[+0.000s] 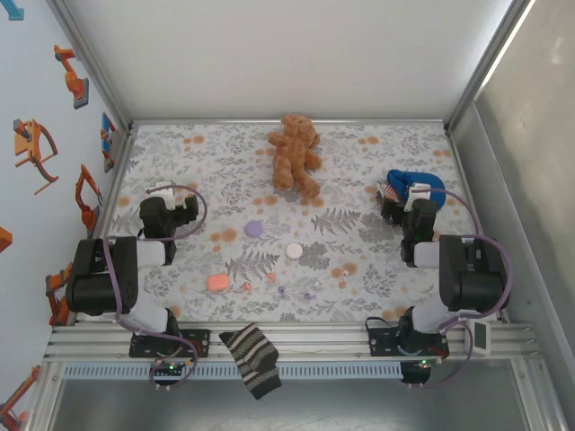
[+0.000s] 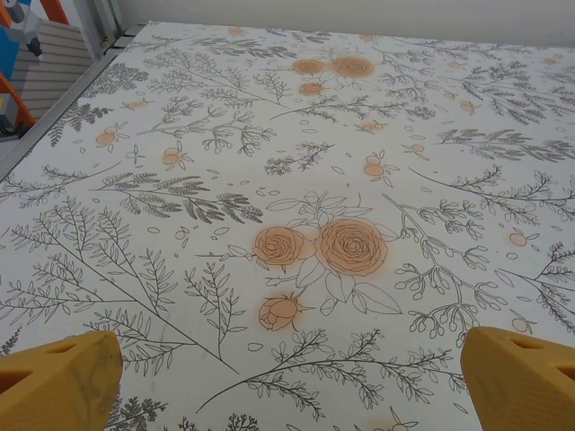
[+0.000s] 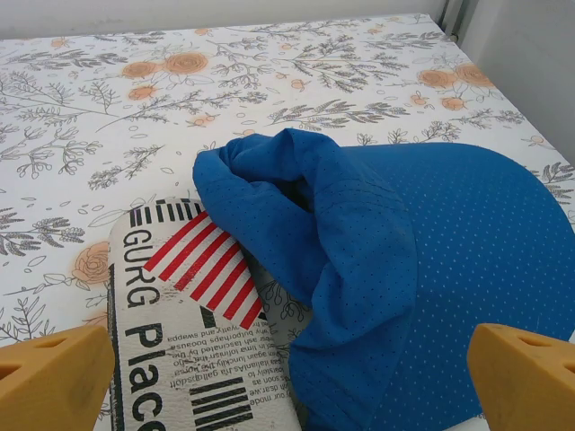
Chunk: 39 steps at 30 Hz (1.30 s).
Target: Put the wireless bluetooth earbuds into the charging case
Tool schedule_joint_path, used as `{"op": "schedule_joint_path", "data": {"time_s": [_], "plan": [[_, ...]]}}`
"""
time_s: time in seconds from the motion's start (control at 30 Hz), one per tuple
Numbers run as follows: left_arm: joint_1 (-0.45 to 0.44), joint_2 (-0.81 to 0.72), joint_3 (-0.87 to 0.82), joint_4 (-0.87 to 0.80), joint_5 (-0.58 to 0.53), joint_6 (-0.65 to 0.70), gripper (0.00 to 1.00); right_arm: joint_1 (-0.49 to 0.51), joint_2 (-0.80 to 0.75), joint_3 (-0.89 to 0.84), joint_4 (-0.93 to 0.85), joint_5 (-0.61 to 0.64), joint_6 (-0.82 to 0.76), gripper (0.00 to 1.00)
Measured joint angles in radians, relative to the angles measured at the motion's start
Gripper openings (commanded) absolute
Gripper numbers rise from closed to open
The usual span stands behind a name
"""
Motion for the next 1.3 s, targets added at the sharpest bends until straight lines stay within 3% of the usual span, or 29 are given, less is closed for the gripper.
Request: {"op": "schedule_joint_path", "data": {"time_s": [1.3], "plan": [[-0.002,-0.024,0.0,-0.03,0.011,0.0,0.96,0.0,-0.05,-0.008,-0.024,0.0,0.0,1.0]]}}
